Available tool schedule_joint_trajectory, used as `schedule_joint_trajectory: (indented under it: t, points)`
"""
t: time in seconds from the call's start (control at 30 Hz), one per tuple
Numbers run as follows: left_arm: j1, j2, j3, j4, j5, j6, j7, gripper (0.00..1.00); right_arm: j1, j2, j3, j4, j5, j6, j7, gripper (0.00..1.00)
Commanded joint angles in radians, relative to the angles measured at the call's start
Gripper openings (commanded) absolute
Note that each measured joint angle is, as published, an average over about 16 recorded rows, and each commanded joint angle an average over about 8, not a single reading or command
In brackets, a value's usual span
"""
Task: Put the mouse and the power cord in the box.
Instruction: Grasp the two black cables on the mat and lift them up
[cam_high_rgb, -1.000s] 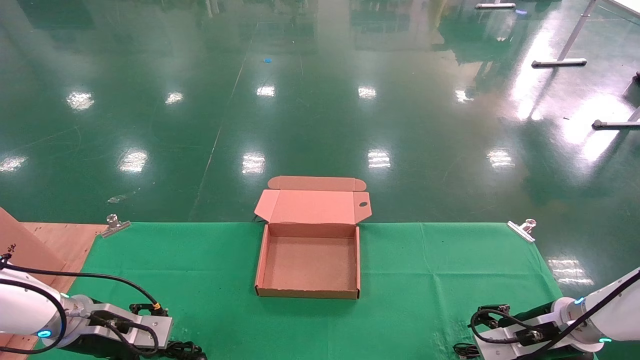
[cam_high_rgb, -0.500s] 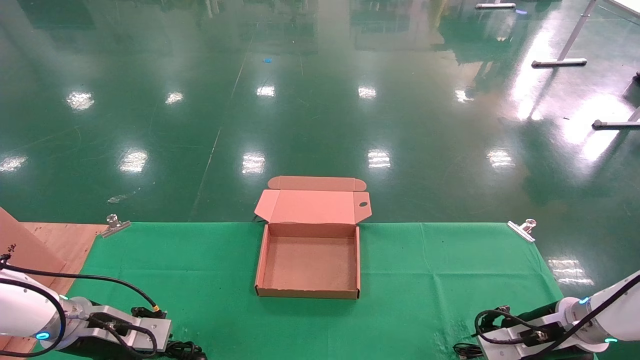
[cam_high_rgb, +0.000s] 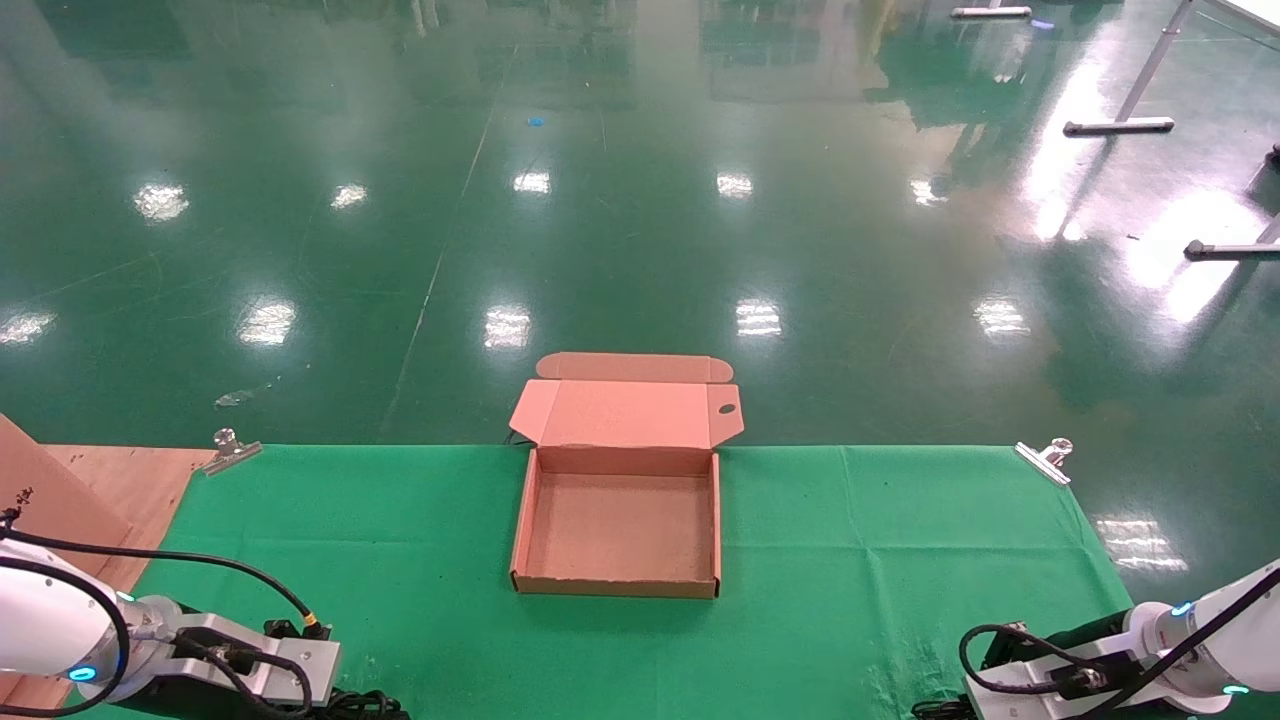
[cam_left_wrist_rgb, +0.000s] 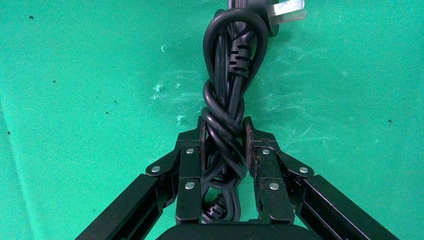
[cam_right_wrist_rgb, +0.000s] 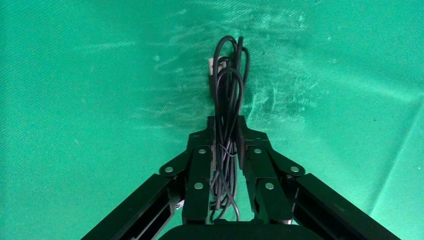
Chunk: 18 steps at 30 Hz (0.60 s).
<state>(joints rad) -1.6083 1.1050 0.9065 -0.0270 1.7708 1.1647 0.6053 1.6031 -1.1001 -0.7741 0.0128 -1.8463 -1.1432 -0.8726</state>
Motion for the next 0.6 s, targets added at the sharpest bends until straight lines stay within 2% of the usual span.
schedule_joint_trajectory:
  t: [0.03, 0.3, 0.6]
  points:
    - [0.002, 0.002, 0.0, 0.002, 0.0, -0.001, 0.002, 0.0, 0.0, 0.0, 0.001, -0.003, 0.001, 0.0, 0.0, 0.0]
    - [-0.046, -0.015, -0.001, -0.003, -0.002, 0.034, 0.014, 0.0, 0.05, 0.011, 0.015, 0.005, 0.021, -0.051, -0.007, 0.0]
    - [-0.194, -0.038, -0.001, -0.045, 0.0, 0.124, 0.01, 0.0, 0.194, 0.015, 0.038, 0.044, 0.056, -0.182, -0.01, 0.0]
